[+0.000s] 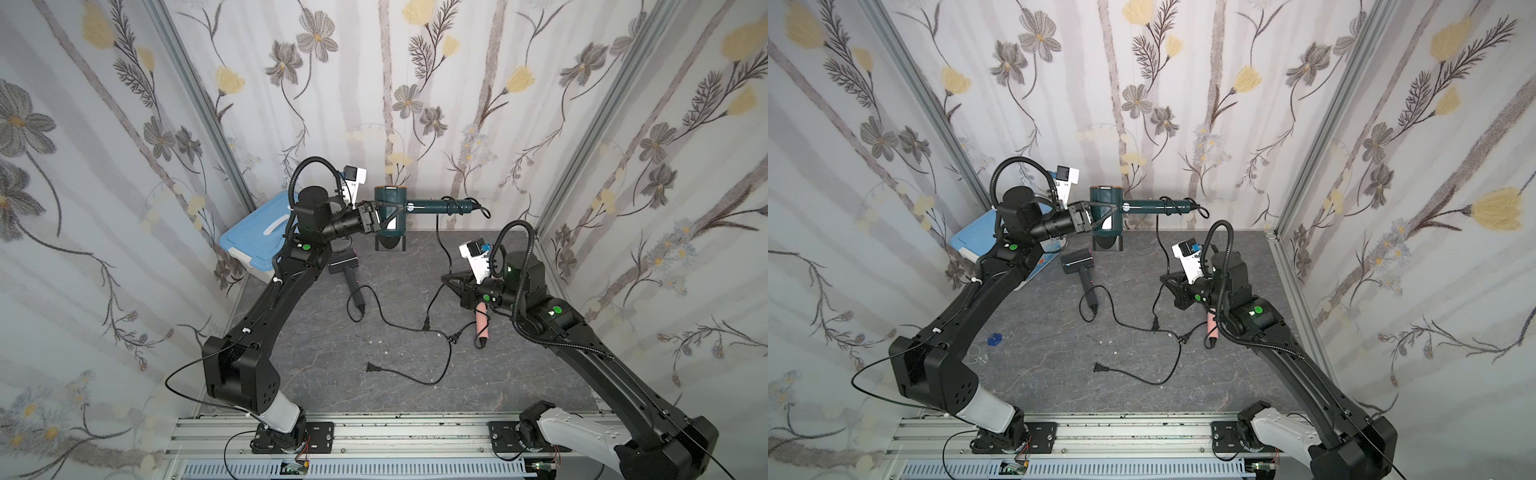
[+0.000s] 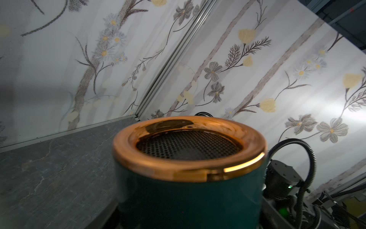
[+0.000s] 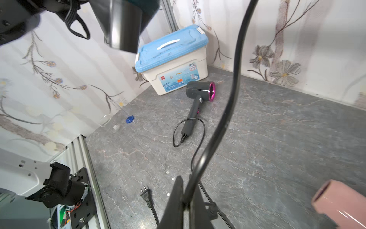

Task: Wrap the cord around the hair dryer
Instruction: Wrap the power cord around the hair dryer.

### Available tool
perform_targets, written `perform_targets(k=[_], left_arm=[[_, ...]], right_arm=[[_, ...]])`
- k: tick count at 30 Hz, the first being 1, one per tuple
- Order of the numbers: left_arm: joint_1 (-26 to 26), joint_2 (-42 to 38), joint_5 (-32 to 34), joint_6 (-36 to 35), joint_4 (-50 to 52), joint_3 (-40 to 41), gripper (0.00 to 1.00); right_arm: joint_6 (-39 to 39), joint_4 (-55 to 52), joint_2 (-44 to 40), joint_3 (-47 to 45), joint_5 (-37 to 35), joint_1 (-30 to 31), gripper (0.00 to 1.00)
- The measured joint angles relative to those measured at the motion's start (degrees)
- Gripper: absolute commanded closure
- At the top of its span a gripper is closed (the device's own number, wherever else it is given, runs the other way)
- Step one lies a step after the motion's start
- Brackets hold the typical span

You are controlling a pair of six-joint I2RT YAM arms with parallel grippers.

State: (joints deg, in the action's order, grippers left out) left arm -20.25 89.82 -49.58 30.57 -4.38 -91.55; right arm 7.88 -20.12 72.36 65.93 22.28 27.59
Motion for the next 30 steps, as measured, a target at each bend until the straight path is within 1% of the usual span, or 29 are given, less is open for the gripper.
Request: perform_targets(k=[4, 6, 9, 13, 17, 20, 22, 27, 30], left_arm=[[-4.1, 0.5, 2.2, -15.4, 17.5, -6.5, 1.00], [-5.3, 0.8, 4.1, -21.3, 24.6, -7.8, 1.00], [-6.4, 1.0, 7.1, -28.6, 33.9, -8.7, 1.00], [-7.9, 0.4, 9.4, -35.3, 41.2, -8.5, 1.00], [-7.8, -0.8, 10.8, -39.2, 45.4, -7.7, 1.00], [-8.0, -1.2, 9.9, -41.1, 47.0, -7.6, 1.00], [-8.2, -1.4, 8.3, -41.9, 47.6, -7.6, 1.00], [-9.8, -1.5, 5.2, -43.8, 49.7, -8.6, 1.00], [-10.4, -1.5, 4.9, -44.3, 50.7, -9.7, 1.00]], right_arm=[[-7.9, -14.6, 6.7, 16.8, -8.4, 3.5, 1.00], [-11.5, -22.1, 11.1, 24.6, -13.7, 5.2, 1.00], [-15.3, -32.2, 16.5, 34.0, -22.0, 5.9, 1.00], [-19.0, -40.6, 21.4, 43.7, -30.8, 6.6, 1.00], [-22.0, -44.2, 24.8, 47.8, -37.1, 6.2, 1.00], [-24.4, -44.7, 26.6, 48.8, -39.2, 4.8, 1.00], [-26.1, -44.3, 27.7, 49.6, -39.1, 3.1, 1.00], [-30.1, -41.1, 30.6, 51.3, -36.2, 0.5, 1.00], [-32.9, -39.1, 33.9, 52.0, -34.0, -1.1, 1.00]])
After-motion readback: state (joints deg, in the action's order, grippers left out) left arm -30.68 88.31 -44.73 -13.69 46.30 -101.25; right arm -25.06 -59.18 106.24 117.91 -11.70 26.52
